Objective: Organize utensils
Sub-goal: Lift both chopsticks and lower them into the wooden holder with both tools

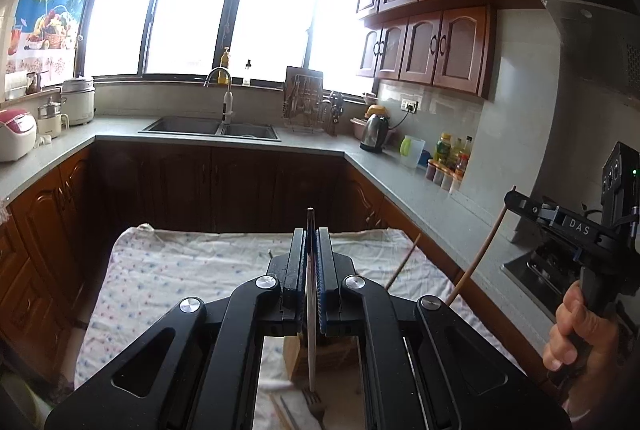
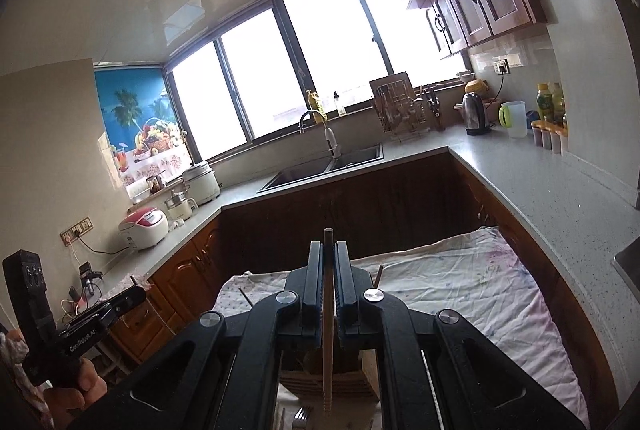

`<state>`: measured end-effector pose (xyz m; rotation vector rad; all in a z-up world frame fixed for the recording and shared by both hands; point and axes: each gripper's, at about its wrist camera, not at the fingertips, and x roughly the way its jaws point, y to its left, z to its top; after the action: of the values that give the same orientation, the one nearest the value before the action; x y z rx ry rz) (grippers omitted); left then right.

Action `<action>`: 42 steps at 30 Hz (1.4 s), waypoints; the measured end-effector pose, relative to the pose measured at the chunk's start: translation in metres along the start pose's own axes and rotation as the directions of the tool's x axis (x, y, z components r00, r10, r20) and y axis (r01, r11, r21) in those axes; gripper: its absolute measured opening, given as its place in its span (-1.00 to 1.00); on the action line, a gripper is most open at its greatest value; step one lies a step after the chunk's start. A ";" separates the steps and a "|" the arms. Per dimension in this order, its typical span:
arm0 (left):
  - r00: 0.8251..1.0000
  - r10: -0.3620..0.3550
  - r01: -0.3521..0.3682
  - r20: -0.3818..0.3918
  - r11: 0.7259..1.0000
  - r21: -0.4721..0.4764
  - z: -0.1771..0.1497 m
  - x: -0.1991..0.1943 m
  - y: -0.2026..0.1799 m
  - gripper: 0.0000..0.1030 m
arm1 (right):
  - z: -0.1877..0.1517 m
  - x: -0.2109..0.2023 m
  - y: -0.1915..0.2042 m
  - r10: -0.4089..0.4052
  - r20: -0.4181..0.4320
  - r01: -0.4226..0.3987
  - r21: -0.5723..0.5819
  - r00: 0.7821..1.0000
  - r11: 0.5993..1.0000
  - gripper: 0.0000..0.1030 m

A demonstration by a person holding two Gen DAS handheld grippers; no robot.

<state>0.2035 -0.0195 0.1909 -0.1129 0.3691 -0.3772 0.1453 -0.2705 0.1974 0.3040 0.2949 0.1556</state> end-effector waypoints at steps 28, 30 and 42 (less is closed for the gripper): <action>0.995 0.055 -0.065 -0.084 0.991 -0.118 -0.052 0.101 0.019 -0.93 | -0.033 0.089 -0.046 -0.026 -0.051 0.031 0.101 0.998 0.994 -0.90; 0.994 0.058 -0.070 -0.094 0.989 -0.129 -0.059 0.104 0.021 -0.93 | -0.041 0.091 -0.045 -0.026 -0.059 0.032 0.105 0.998 0.994 -0.90; 0.991 0.070 -0.083 -0.110 0.990 -0.116 -0.071 0.110 0.026 -0.91 | -0.063 0.102 -0.048 -0.048 -0.104 0.058 0.095 0.993 0.994 -0.90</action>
<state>0.2812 -0.0401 0.0837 -0.1969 0.4996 -0.2853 0.2273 -0.2783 0.0980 0.3858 0.4115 0.1041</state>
